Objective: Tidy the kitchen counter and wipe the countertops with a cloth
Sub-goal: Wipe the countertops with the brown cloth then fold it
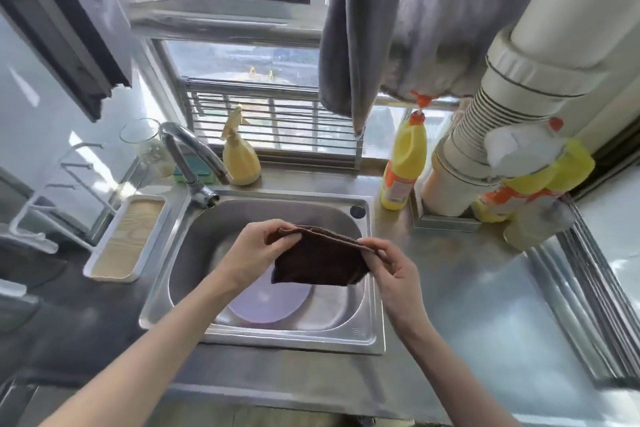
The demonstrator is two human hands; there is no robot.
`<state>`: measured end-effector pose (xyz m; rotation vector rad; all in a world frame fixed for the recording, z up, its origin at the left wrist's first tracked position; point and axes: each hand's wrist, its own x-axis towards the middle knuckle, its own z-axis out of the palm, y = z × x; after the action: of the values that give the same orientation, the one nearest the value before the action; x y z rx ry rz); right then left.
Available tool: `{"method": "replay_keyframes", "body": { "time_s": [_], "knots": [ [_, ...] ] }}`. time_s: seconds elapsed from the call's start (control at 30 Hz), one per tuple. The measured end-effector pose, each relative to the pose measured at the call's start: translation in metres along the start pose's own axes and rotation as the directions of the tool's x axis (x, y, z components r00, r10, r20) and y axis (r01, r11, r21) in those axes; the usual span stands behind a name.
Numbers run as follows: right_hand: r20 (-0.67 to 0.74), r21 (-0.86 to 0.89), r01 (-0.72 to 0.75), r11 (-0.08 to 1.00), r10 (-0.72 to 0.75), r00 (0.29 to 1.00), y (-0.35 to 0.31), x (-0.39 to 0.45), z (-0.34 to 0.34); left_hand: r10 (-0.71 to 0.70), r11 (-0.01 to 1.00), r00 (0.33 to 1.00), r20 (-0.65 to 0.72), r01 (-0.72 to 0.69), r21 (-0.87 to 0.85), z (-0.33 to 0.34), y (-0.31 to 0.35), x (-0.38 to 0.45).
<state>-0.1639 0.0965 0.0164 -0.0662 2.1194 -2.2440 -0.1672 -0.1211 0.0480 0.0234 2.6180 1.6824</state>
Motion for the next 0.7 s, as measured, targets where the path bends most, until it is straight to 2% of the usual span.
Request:
{"method": "replay_keyframes", "body": {
  "time_s": [0.07,0.13,0.23,0.33,0.4,0.5,0.6,0.7],
  "knots": [
    [0.005,0.022,0.000,1.000,0.000,1.000,0.002,0.007,-0.012,0.058,0.990,0.994,-0.096,-0.045,0.134,0.012,0.007,0.005],
    [0.023,0.045,-0.007,0.999,0.006,1.000,0.004,0.012,-0.023,0.103,0.979,0.974,-0.202,-0.064,0.192,0.022,0.015,0.009],
    [0.041,0.029,0.010,1.000,-0.011,0.999,0.007,0.019,-0.037,0.097,0.987,0.957,-0.275,-0.058,0.146,0.038,0.031,0.015],
    [0.086,0.010,-0.015,1.000,0.014,0.996,0.011,0.025,-0.051,-0.021,1.000,0.968,-0.252,0.023,0.007,0.054,0.041,0.022],
    [0.160,0.002,-0.073,0.997,0.071,0.984,0.016,0.027,-0.063,-0.111,0.983,0.980,-0.163,0.084,-0.166,0.064,0.045,0.024],
    [0.272,0.033,-0.141,0.989,0.127,0.954,0.022,0.028,-0.089,-0.174,0.870,0.981,0.081,0.191,-0.455,0.079,0.046,0.024],
    [0.419,0.020,-0.225,0.974,0.196,0.887,0.023,0.023,-0.108,-0.149,0.788,0.934,0.324,0.310,-0.531,0.089,0.042,0.021],
    [0.584,0.022,-0.334,0.942,0.259,0.769,0.032,0.017,-0.115,-0.126,0.749,0.889,0.441,0.376,-0.545,0.102,0.040,0.020]
  ]
}}
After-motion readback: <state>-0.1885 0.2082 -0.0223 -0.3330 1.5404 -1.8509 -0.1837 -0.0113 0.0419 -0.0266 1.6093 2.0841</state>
